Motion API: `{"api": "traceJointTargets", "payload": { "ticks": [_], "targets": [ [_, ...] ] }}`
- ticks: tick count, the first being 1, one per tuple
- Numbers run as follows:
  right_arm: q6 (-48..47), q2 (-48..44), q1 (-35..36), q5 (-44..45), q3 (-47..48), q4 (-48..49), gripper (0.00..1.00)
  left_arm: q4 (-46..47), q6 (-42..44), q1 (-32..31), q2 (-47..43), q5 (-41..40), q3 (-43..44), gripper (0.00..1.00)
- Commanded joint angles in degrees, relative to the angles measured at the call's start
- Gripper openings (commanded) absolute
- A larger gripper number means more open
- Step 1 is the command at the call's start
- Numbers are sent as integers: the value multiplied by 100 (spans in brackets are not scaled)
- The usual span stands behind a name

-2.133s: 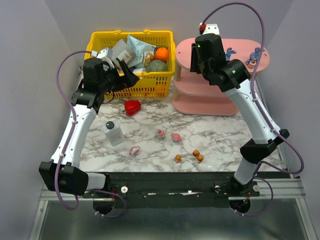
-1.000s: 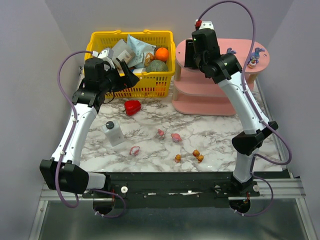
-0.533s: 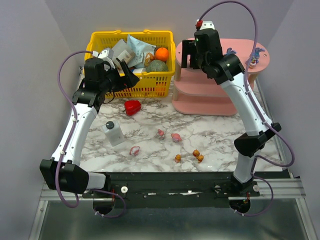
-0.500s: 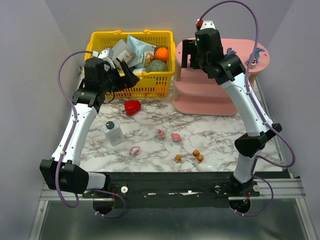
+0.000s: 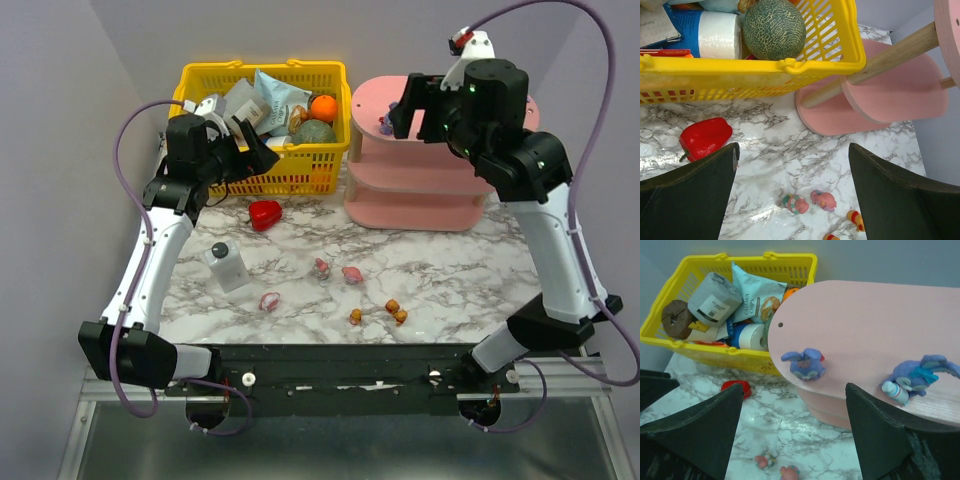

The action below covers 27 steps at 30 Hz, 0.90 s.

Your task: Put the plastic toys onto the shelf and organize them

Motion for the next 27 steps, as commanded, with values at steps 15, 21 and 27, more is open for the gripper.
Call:
{"api": "traceJointTargets", "payload": {
  "ticks": [15,21,27],
  "targets": [
    [737,-4244,-7,-1268,-6802,1759,89,523,197,-1346,-2293,72,-2345,99],
    [1247,-4860,238,-1128,-8349,2322,85,391,126,-1522,-3269,-103,-3426,99],
    [1993,-4607,1265,-85,-9202,2709,84,225,205,-1540,-4034,-437,-4025,99]
  ]
}}
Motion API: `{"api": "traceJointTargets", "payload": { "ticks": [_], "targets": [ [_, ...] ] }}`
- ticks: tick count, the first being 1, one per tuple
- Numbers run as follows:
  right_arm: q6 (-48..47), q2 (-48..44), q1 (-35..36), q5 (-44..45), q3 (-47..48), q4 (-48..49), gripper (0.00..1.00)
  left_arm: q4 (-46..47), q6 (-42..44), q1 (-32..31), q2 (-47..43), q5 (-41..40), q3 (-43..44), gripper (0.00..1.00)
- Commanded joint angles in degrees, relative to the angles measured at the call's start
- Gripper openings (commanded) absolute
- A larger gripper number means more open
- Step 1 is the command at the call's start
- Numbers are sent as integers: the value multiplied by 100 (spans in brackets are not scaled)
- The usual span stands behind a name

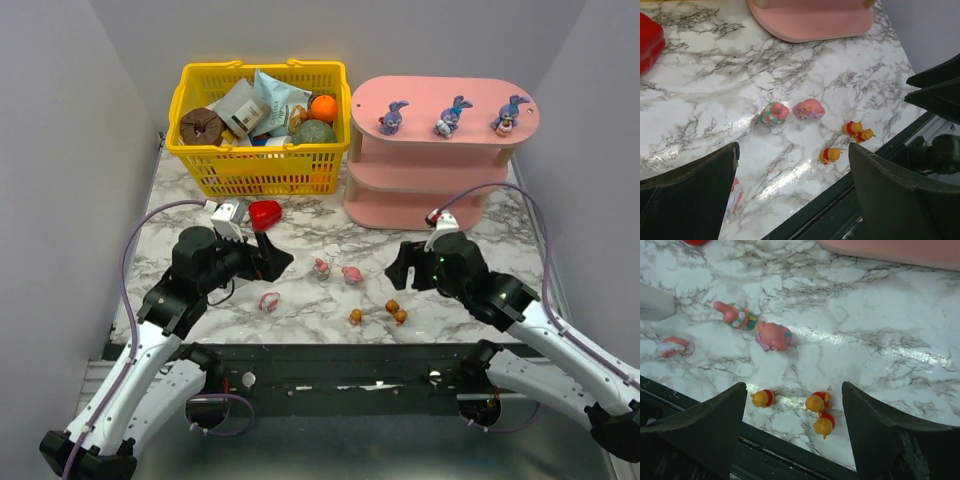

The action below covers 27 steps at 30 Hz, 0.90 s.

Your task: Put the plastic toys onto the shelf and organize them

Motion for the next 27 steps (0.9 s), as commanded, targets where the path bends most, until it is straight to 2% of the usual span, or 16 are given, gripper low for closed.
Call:
{"api": "traceJointTargets", "payload": {
  "ticks": [1,5,8,11,16,20,25,27],
  "targets": [
    [863,301,818,1001,-441,638,83,-197,96,-36,-419,-379,-229,99],
    [972,723,1434,1486,-669,893,82,-198,96,-45,-613,-431,-536,99],
    [1111,873,1575,1583,-968,1016,81,-286,87,-45,-780,-484,-563,99],
    [1647,812,1689,1785,-1301,920,79,-259,122,-45,-929,-669,-598,99],
    [2648,688,1953,2417,-1478,340,77,-295,158,-45,-842,-520,-572,99],
    [2939,793,2024,2278,-1610,190,77,-321,166,-45,-894,-519,-572,99],
    [3738,891,2129,2374,-1645,-530,79,-295,166,-45,-973,-458,-581,99],
    [3775,821,2147,2287,-1645,-679,80,-295,166,-45,-965,-440,-581,99]
  ]
}}
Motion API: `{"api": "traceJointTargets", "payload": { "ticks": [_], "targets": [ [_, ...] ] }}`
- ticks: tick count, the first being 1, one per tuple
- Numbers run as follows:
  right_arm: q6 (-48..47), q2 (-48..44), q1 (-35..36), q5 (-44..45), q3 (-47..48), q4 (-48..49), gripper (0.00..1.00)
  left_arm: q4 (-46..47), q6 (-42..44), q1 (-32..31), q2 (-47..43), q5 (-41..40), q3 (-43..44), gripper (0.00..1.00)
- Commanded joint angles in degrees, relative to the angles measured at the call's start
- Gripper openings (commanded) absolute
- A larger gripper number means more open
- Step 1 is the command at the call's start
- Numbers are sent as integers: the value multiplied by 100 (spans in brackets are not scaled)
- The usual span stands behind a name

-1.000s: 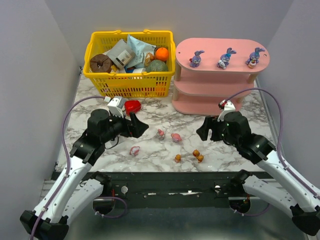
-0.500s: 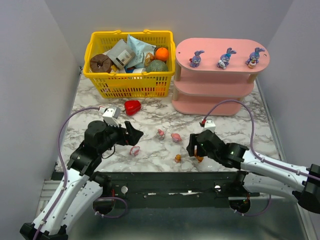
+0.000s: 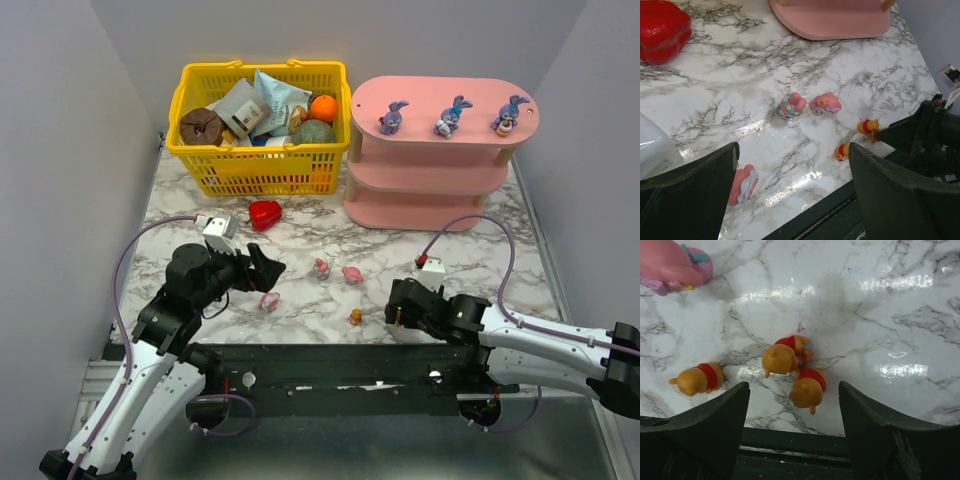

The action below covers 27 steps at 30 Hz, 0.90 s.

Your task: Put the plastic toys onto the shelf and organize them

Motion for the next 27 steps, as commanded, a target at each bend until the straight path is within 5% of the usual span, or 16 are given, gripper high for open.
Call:
{"api": "traceJointTargets", "payload": {
  "ticks": [1,27],
  "targets": [
    [697,-152,60,173,-76,-673,80,-11,90,-21,-80,43,11,99],
    [1444,699,51,128,-252,-718,74,-37,90,-21,-563,-19,3,99]
  ]
}}
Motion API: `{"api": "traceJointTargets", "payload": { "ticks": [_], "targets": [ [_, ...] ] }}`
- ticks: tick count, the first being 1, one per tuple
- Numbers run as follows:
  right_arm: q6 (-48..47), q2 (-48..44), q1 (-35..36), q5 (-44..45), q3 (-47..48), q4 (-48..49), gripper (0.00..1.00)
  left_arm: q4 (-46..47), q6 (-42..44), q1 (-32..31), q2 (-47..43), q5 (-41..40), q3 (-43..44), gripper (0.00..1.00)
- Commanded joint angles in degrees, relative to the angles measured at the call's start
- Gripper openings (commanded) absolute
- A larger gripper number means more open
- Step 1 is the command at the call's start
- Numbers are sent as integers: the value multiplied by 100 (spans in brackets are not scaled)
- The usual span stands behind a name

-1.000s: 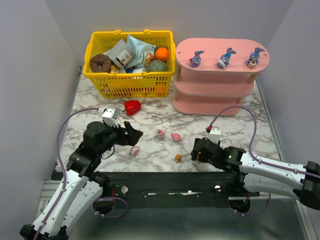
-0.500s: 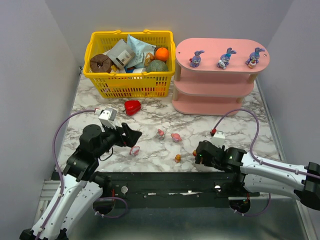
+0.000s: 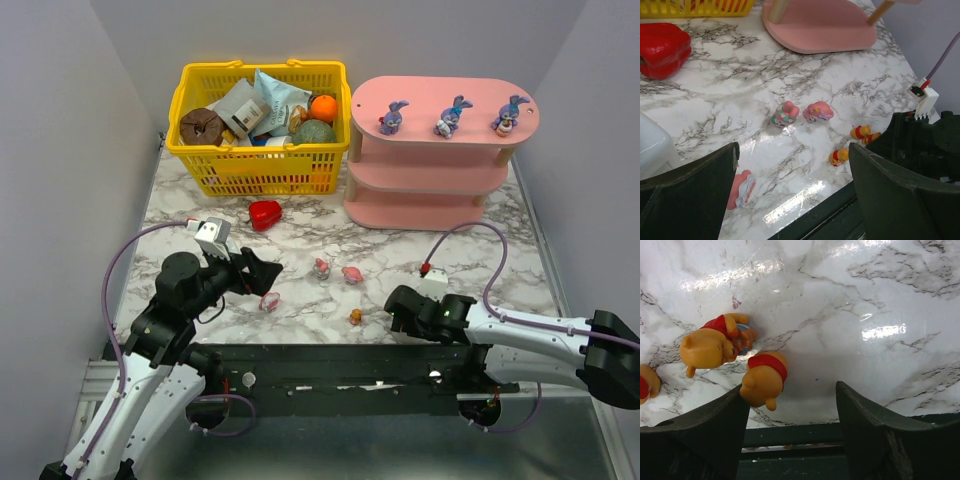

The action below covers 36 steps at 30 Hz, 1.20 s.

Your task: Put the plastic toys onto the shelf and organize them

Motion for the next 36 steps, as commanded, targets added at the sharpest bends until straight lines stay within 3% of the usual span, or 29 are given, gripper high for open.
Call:
{"api": "traceJointTargets", "payload": {
  "ticks": [1,11,22,29,36],
  "targets": [
    [579,153,31,288,-103,-51,74,-22,77,-21,-82,-25,3,99],
    [1327,373,31,657,-59,-227,57,-4,86,-21,-135,36,3,99],
    [1222,882,31,1263,591,-535,54,22,94,-21,-161,98,-6,99],
    [993,1182,31,1378,837,-447,62,31,86,-21,-153,107,-15,99],
    [879,1059,-65,1387,855,-420,42,22,94,-21,-153,107,-6,99]
  ]
}}
